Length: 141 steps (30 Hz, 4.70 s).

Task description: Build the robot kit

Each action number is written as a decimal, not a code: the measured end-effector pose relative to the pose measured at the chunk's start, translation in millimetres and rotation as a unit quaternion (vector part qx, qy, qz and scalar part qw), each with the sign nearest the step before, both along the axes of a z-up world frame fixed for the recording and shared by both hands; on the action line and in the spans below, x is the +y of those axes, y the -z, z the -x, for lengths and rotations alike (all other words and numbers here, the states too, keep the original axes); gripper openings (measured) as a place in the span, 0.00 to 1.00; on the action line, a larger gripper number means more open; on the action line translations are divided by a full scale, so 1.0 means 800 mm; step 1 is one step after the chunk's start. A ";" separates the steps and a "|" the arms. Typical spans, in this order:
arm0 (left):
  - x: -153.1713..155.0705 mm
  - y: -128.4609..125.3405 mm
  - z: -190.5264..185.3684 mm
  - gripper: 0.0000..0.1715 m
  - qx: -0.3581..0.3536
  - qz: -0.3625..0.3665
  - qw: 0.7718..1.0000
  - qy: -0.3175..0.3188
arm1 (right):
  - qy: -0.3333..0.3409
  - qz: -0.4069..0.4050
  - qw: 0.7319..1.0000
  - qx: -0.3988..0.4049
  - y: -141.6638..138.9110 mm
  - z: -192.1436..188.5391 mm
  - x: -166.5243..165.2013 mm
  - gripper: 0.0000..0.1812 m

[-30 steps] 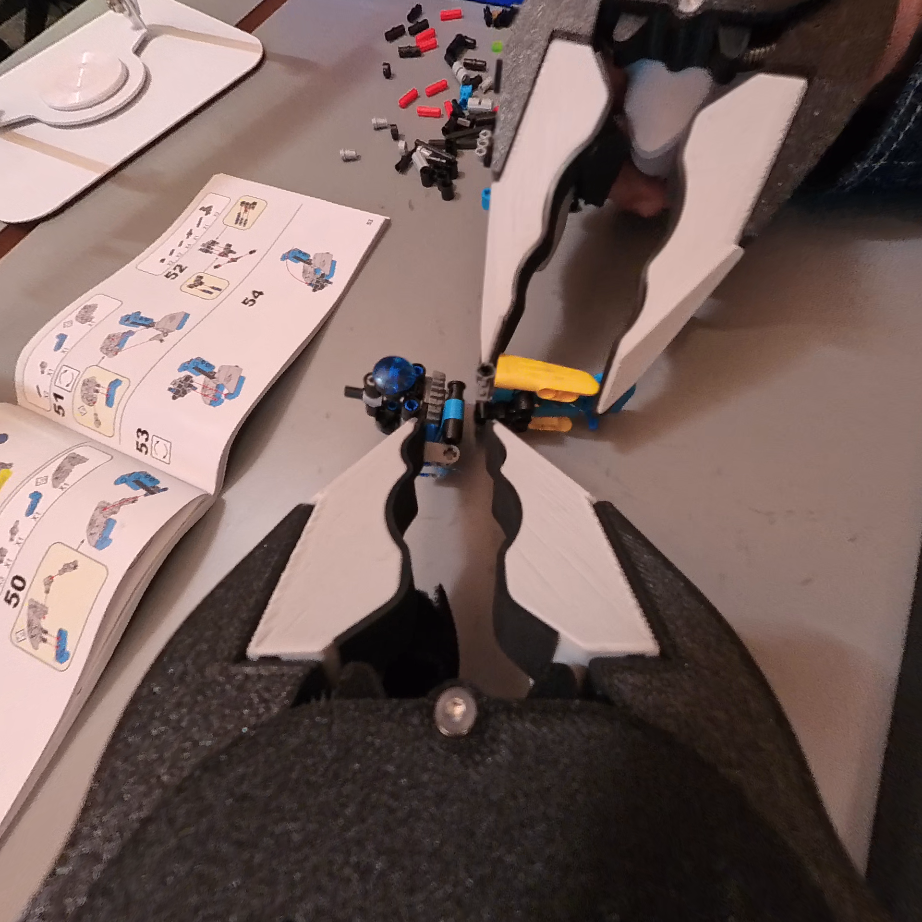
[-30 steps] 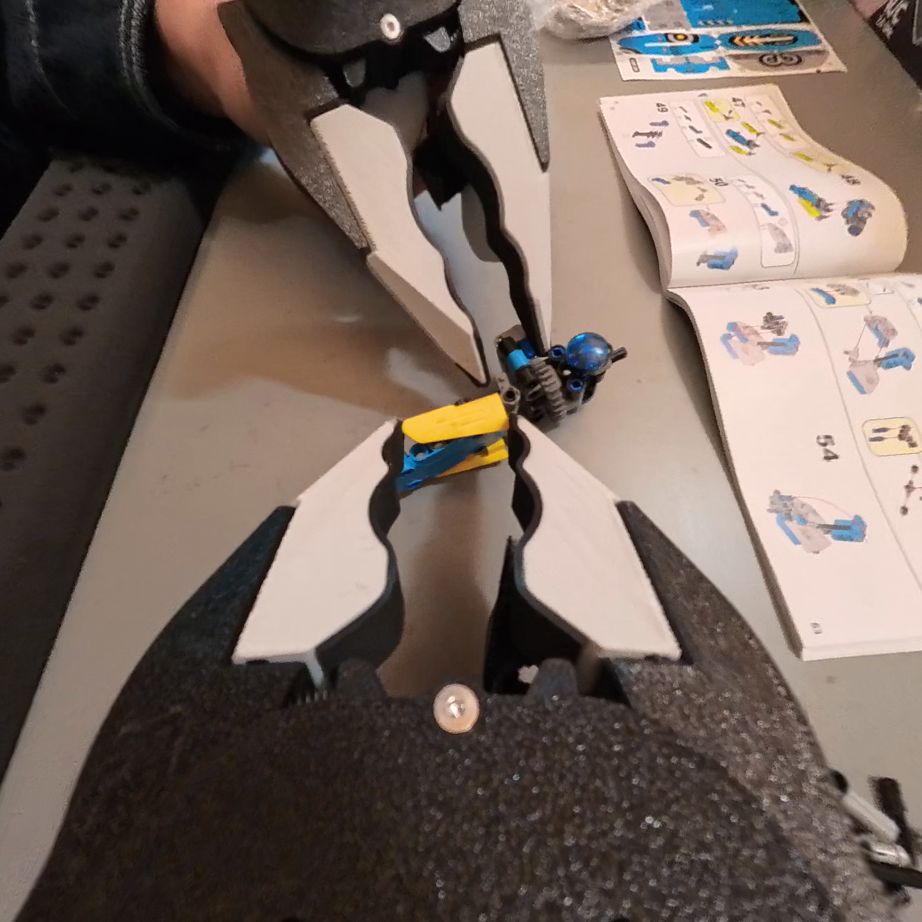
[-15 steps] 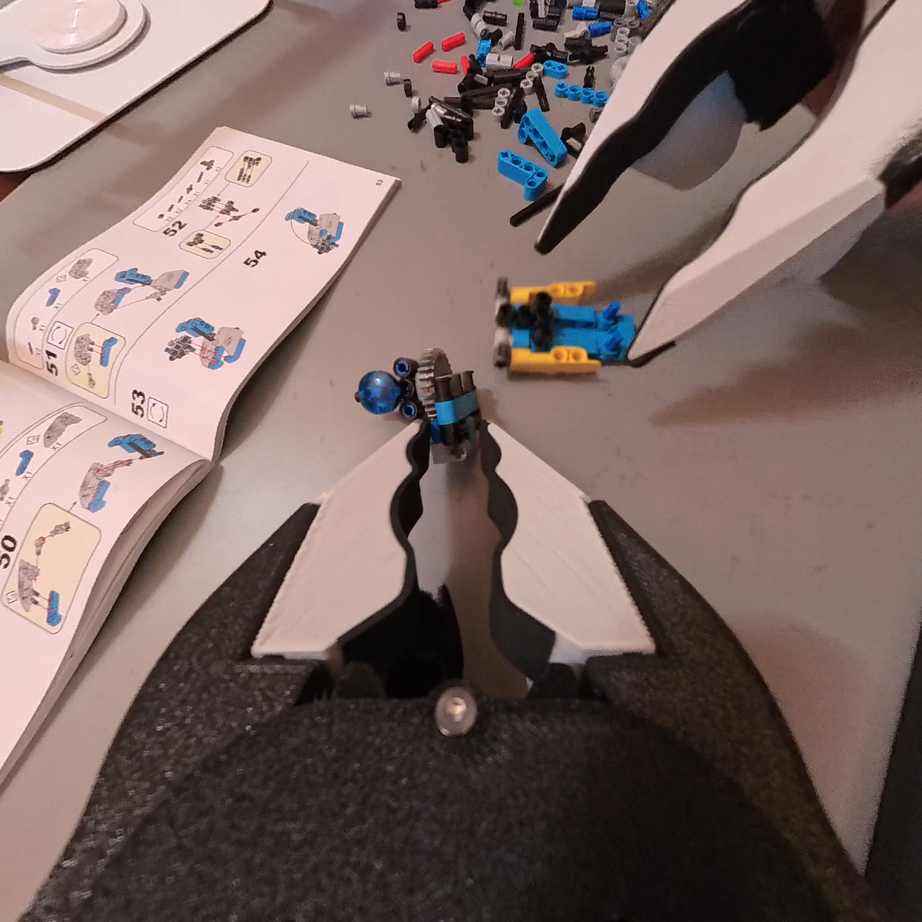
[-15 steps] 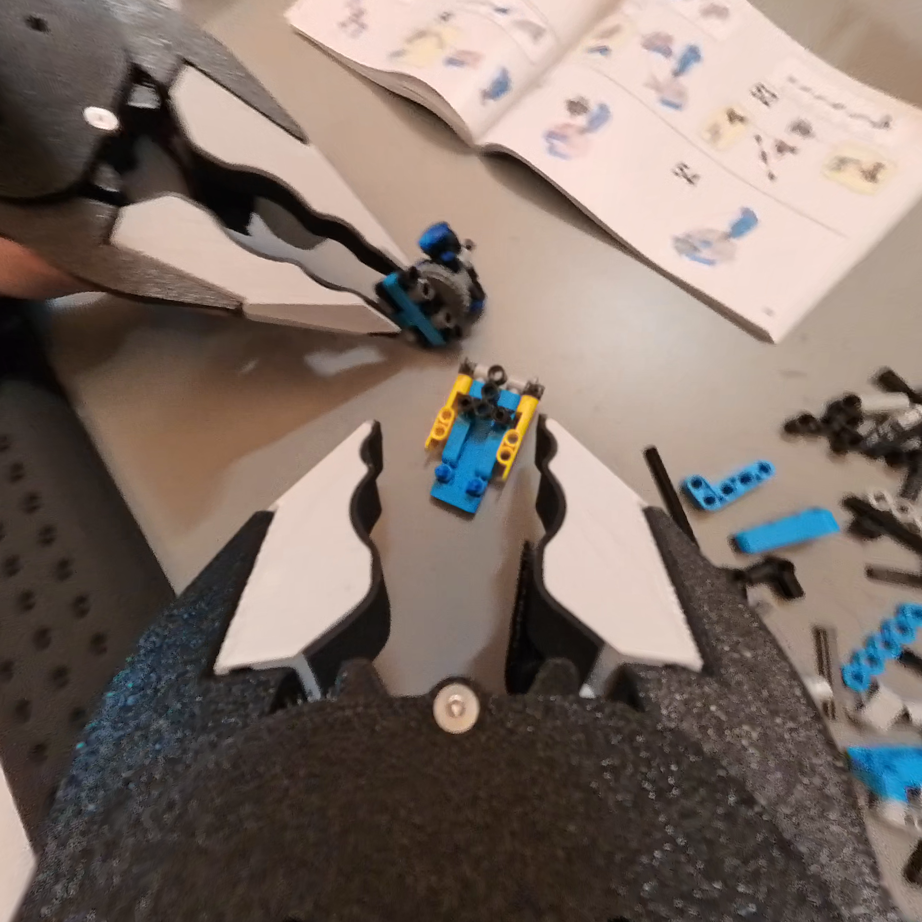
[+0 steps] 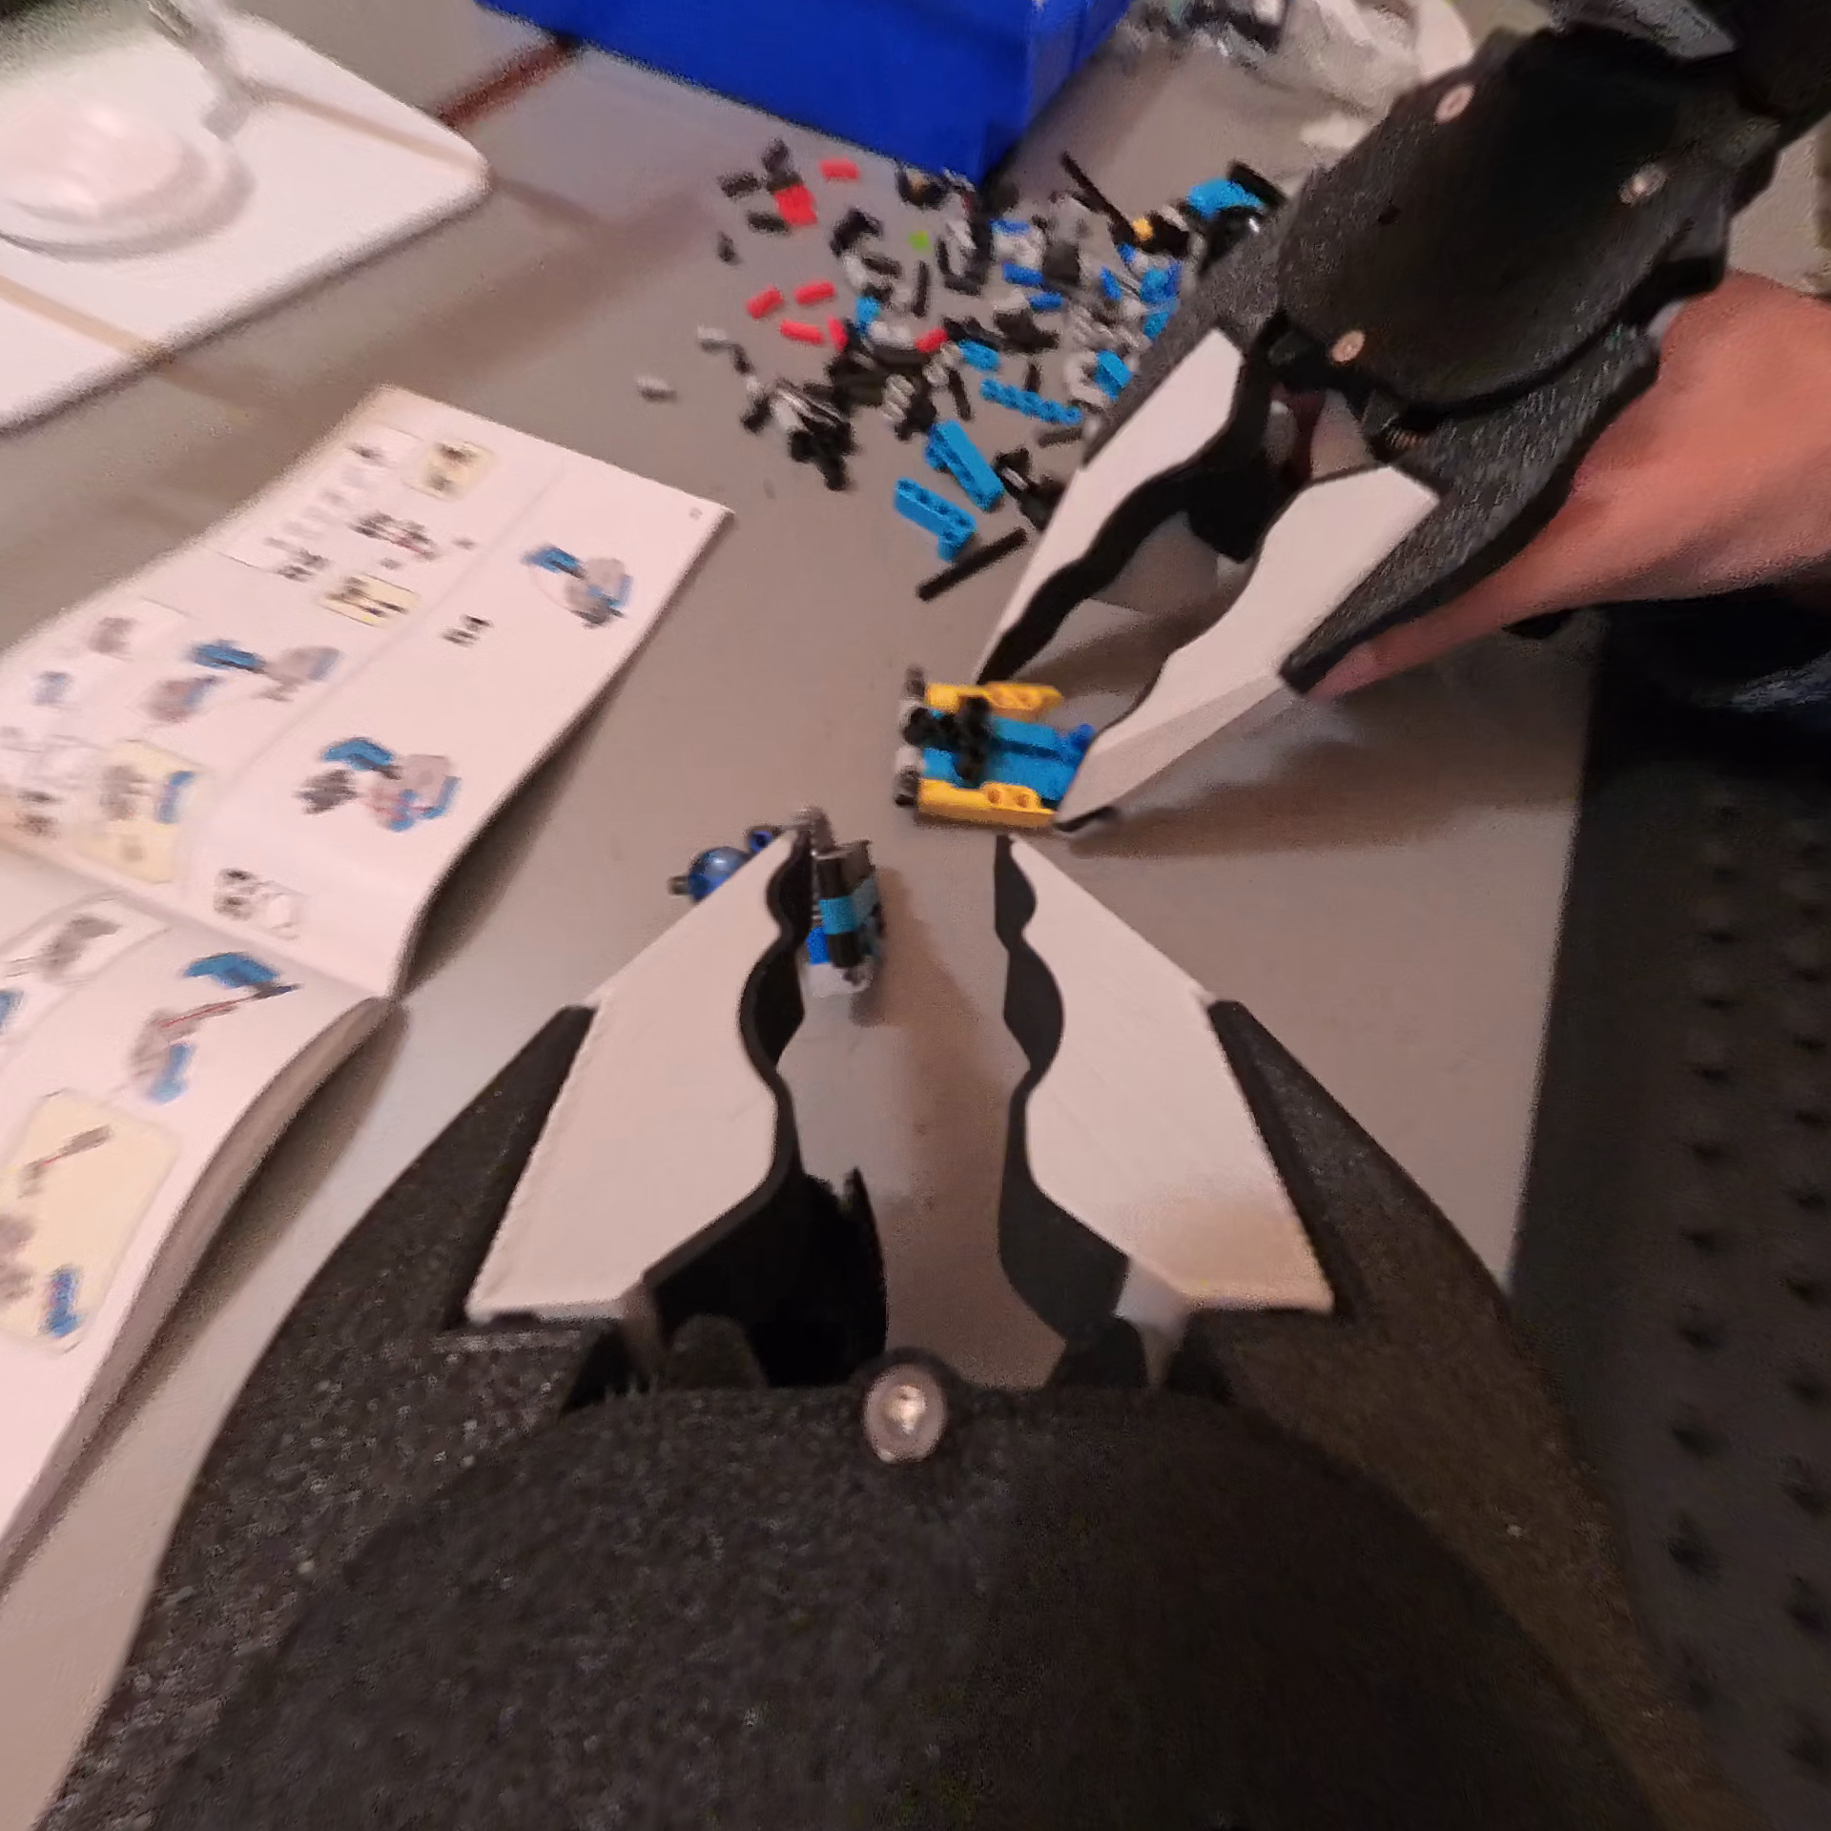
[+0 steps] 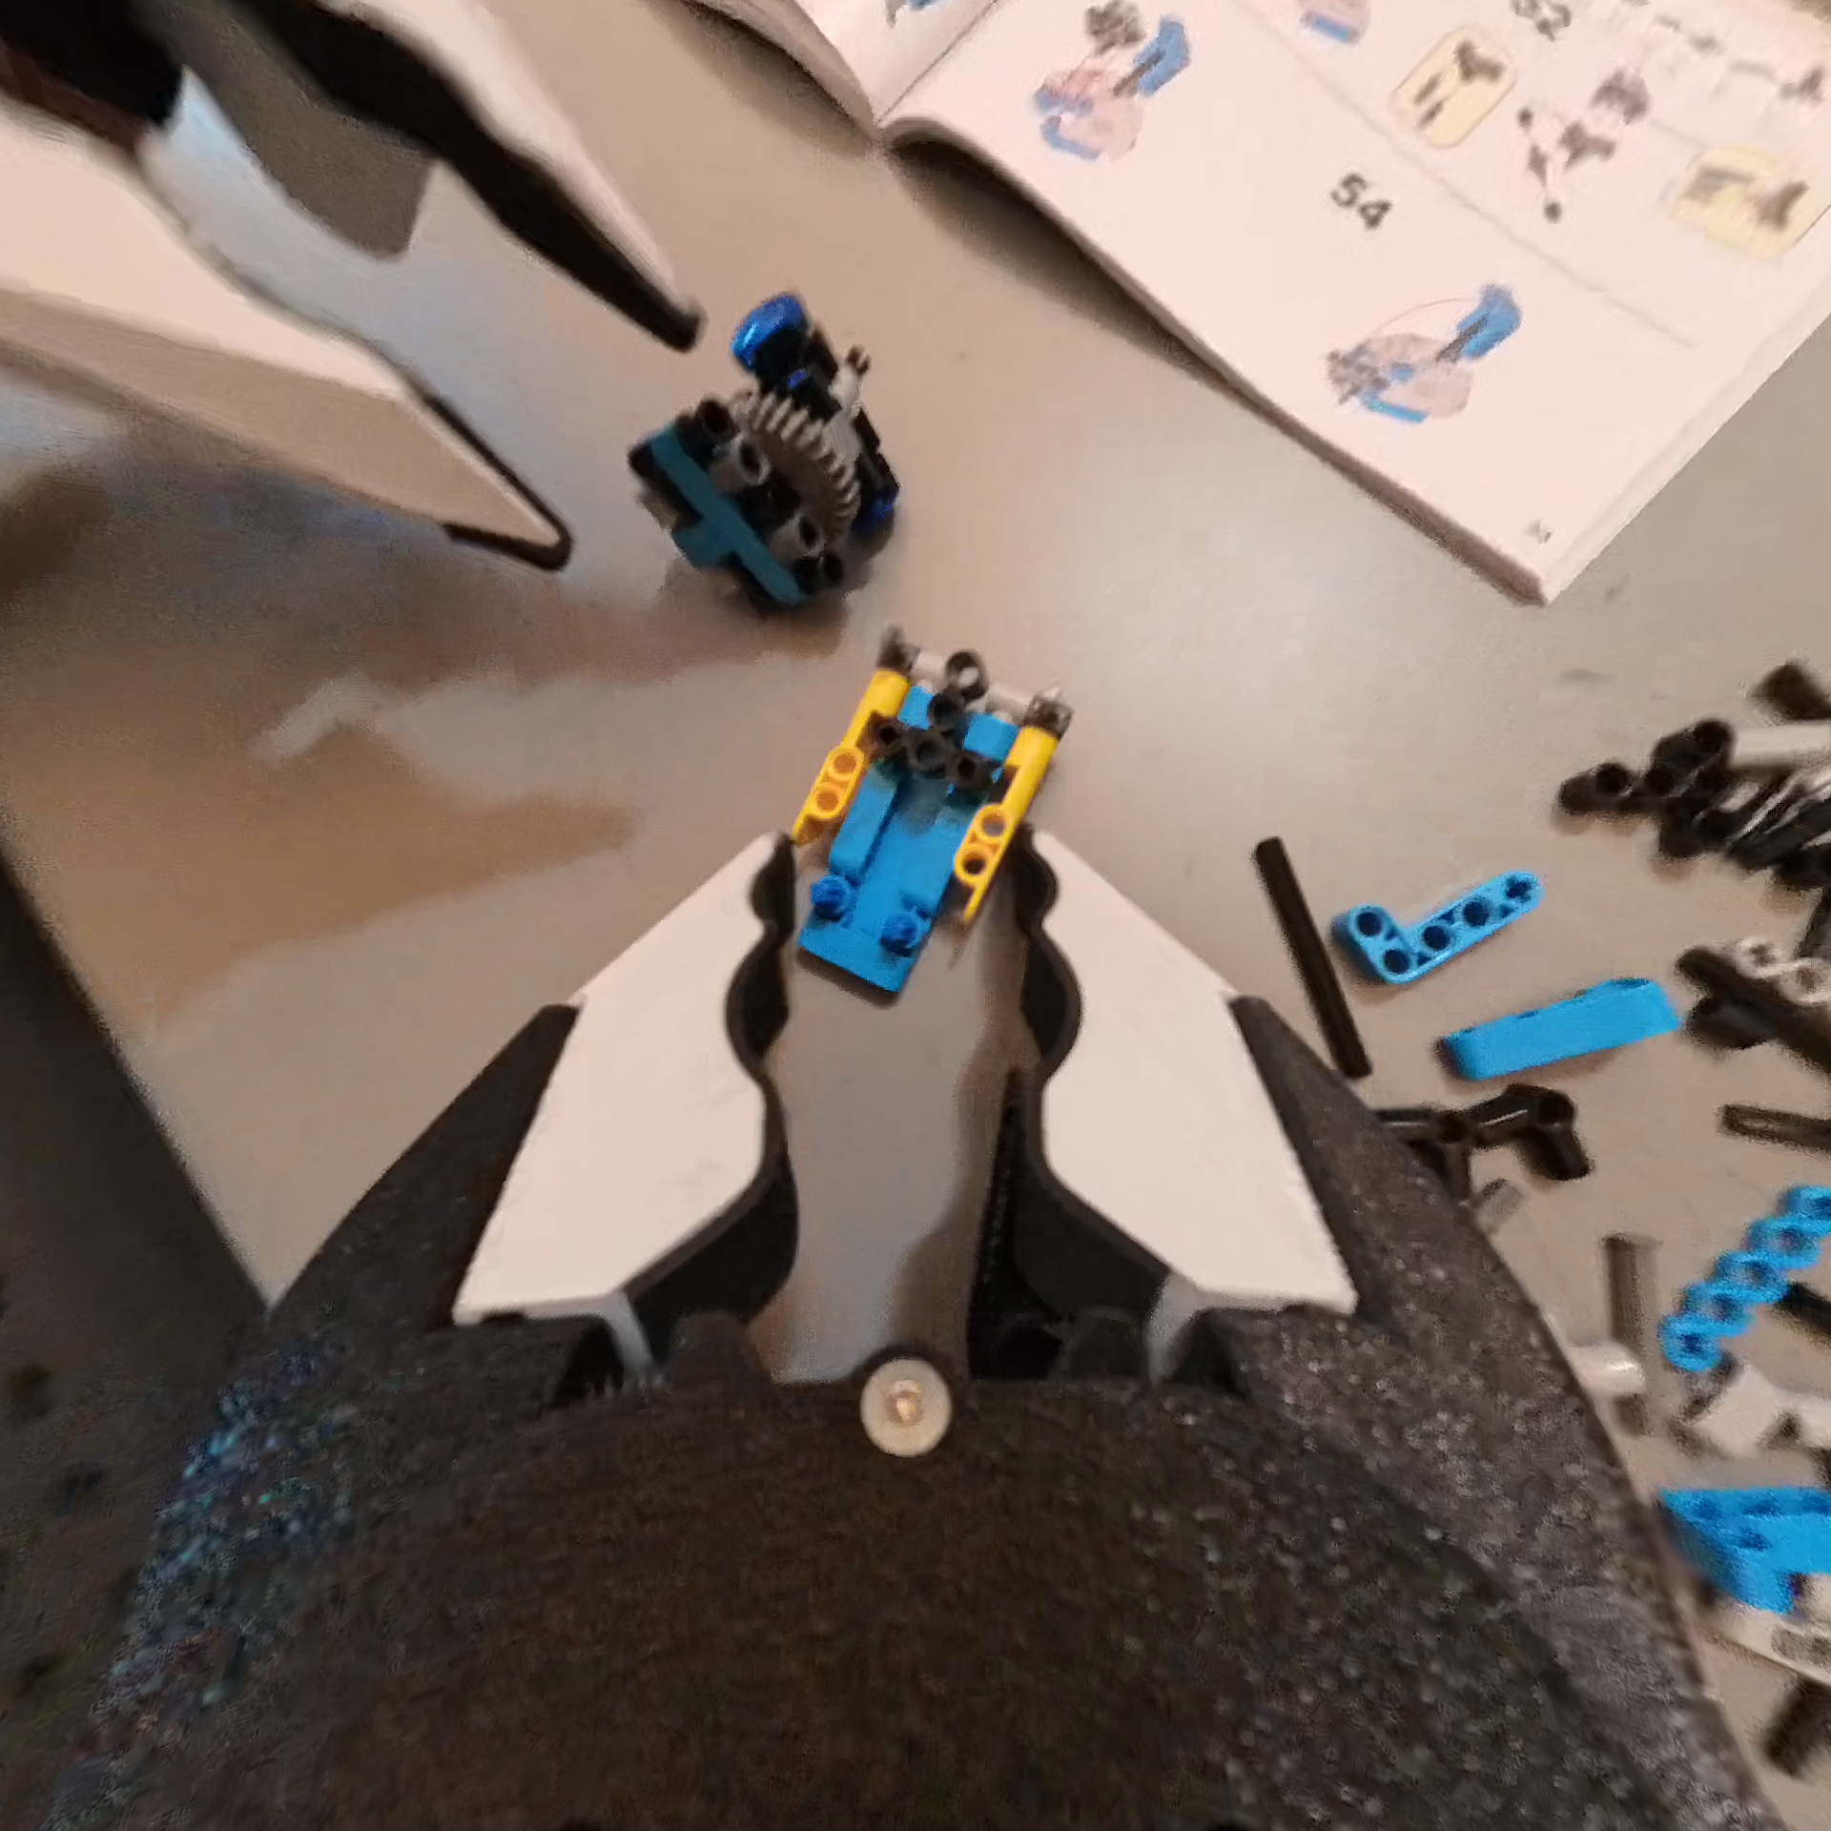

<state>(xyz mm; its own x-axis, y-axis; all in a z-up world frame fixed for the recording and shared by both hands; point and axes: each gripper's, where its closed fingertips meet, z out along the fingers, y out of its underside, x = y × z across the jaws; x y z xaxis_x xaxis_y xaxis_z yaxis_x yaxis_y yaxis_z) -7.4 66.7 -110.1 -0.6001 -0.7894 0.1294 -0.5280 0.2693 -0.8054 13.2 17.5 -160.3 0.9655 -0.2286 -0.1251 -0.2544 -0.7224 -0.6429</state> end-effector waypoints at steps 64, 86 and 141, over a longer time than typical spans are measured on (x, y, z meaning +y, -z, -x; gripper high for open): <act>-0.083 0.003 0.070 0.10 -0.090 -0.039 0.958 0.269 | -0.286 -0.026 0.954 -0.084 -0.062 0.088 -0.012 0.07; -0.081 -0.013 0.063 0.09 -0.104 -0.007 0.962 0.253 | -0.254 -0.012 0.962 -0.102 -0.041 0.081 -0.002 0.06; 0.006 0.025 0.009 0.06 -0.073 -0.124 0.989 0.040 | -0.025 0.090 0.995 -0.037 -0.014 -0.010 0.033 0.13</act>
